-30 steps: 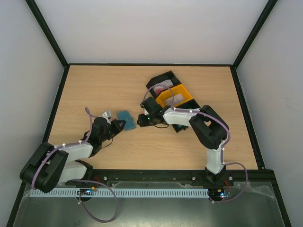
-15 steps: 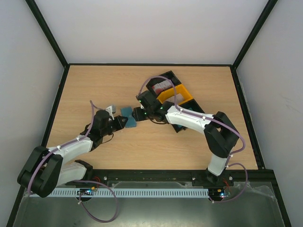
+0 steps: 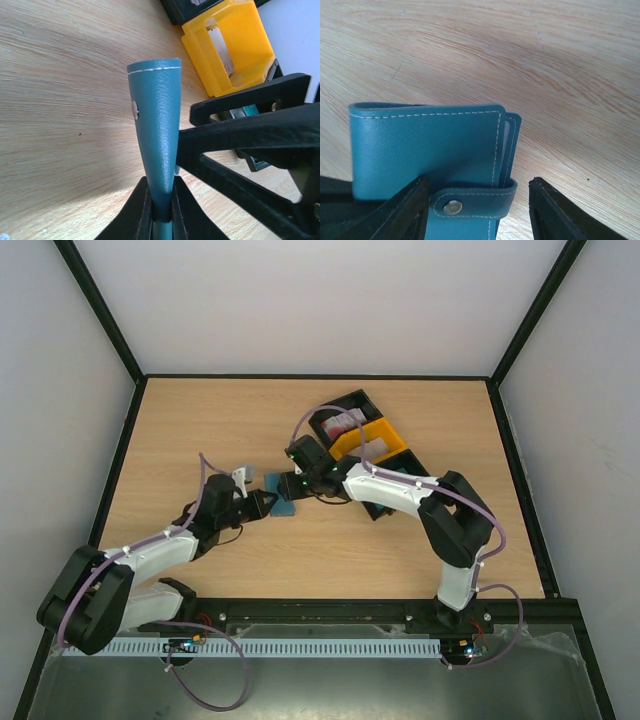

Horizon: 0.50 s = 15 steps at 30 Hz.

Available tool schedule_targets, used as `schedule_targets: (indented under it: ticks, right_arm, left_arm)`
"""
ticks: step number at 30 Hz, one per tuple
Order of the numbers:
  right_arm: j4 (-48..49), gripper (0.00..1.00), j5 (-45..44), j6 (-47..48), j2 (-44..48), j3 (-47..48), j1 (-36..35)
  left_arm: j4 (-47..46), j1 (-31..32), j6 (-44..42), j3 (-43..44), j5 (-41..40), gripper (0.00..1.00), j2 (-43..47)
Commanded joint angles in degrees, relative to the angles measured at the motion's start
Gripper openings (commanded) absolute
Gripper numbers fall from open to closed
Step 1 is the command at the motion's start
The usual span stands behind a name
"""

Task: Put the credit cards into the card holder
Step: Open the card holder at the center of the board.

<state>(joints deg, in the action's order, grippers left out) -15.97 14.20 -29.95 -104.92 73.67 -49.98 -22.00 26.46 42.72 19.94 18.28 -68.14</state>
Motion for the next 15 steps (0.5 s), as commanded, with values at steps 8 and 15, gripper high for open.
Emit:
schedule_targets:
  ticks: [8, 15]
  right_arm:
    - [-3.0, 0.52, -1.7, 1.2, -0.3, -4.0, -0.8]
    - [-7.5, 0.38, -20.5, -1.2, -0.2, -5.4, -0.8]
  left_arm:
    - [-1.6, 1.1, -1.0, 2.4, -2.5, 0.03, 1.5]
    - [0.8, 1.1, -1.7, 2.7, -4.7, 0.02, 3.6]
